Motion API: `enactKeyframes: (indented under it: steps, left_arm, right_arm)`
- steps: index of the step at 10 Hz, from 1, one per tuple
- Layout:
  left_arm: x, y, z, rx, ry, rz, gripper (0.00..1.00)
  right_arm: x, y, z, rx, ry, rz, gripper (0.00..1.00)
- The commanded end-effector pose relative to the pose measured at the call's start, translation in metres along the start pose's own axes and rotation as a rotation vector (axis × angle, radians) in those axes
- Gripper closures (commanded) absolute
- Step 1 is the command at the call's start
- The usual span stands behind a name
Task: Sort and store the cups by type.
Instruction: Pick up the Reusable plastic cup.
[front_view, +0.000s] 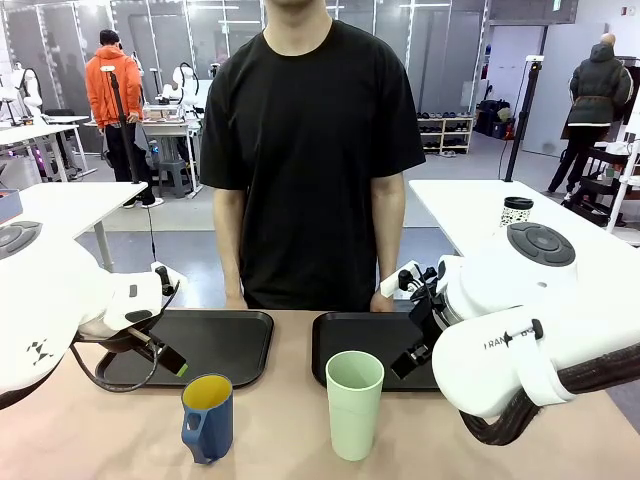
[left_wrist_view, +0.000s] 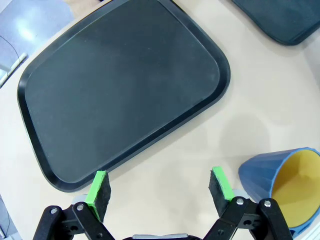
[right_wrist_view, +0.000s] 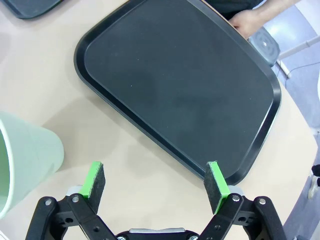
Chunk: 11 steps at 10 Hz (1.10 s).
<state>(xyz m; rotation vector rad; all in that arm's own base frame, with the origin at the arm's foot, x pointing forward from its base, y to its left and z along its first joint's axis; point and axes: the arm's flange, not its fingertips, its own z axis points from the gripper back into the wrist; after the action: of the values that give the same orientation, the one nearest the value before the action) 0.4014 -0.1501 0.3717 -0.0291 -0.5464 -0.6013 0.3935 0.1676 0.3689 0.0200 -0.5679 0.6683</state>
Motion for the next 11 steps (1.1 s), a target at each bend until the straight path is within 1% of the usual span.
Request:
enactKeyframes:
  steps: [1, 2, 3, 5, 6, 7, 8, 9, 10, 11]
  left_arm:
    - [0.000, 0.000, 0.000, 0.000, 0.000, 0.000, 0.00]
    - [0.003, 0.003, 0.007, 0.008, -0.002, 0.040, 0.00]
    - [0.010, 0.006, 0.020, 0.020, -0.012, 0.076, 0.00]
    - [0.032, 0.002, 0.062, -0.039, -0.065, 0.132, 0.00]
    - [0.044, -0.002, 0.085, 0.000, -0.078, 0.136, 0.00]
    - [0.052, -0.006, 0.101, 0.024, -0.097, 0.165, 0.00]
    - [0.057, -0.010, 0.113, 0.034, -0.122, 0.185, 0.00]
    - [0.057, -0.014, 0.121, 0.031, -0.120, 0.186, 0.00]
    - [0.055, -0.017, 0.127, 0.018, -0.151, 0.157, 0.00]
    - [0.052, -0.017, 0.127, 0.012, -0.162, 0.167, 0.00]
  right_arm:
    - [0.000, 0.000, 0.000, 0.000, 0.000, 0.000, 0.00]
    - [0.004, 0.000, 0.011, 0.000, -0.034, 0.001, 0.00]
    - [0.012, 0.001, 0.029, -0.022, -0.047, -0.018, 0.00]
    - [0.031, 0.008, 0.076, -0.075, -0.067, -0.039, 0.00]
    - [0.040, 0.017, 0.105, -0.101, -0.086, -0.043, 0.00]
    - [0.047, 0.024, 0.125, -0.132, -0.098, -0.063, 0.00]
    - [0.050, 0.028, 0.140, -0.145, -0.105, -0.085, 0.00]
    - [0.051, 0.031, 0.148, -0.173, -0.109, -0.095, 0.00]
    - [0.050, 0.033, 0.151, -0.205, -0.108, -0.104, 0.00]
    - [0.048, 0.034, 0.151, -0.215, -0.115, -0.108, 0.00]
